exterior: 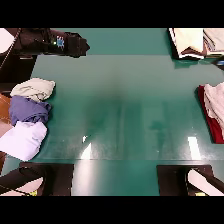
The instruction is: Fold the shirts.
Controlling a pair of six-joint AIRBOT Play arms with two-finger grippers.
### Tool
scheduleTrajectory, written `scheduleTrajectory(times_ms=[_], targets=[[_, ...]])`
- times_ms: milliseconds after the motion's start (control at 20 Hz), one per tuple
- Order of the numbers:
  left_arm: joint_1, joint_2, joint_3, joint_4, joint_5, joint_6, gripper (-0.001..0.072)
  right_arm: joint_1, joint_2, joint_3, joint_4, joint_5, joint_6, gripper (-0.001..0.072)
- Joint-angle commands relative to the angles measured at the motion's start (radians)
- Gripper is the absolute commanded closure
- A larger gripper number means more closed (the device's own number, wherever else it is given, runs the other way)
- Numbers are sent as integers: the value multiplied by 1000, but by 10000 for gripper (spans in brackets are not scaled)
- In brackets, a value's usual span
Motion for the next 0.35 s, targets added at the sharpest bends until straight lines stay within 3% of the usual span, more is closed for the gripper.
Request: scheduleTrajectory(times_ms=[0, 300], targets=[[-1, 0, 0, -1, 1, 0, 683, 262, 0, 21, 12, -50, 0, 698], [-1, 0, 0, -1, 1, 0, 683, 372, 1, 21, 13, -53, -1, 699]])
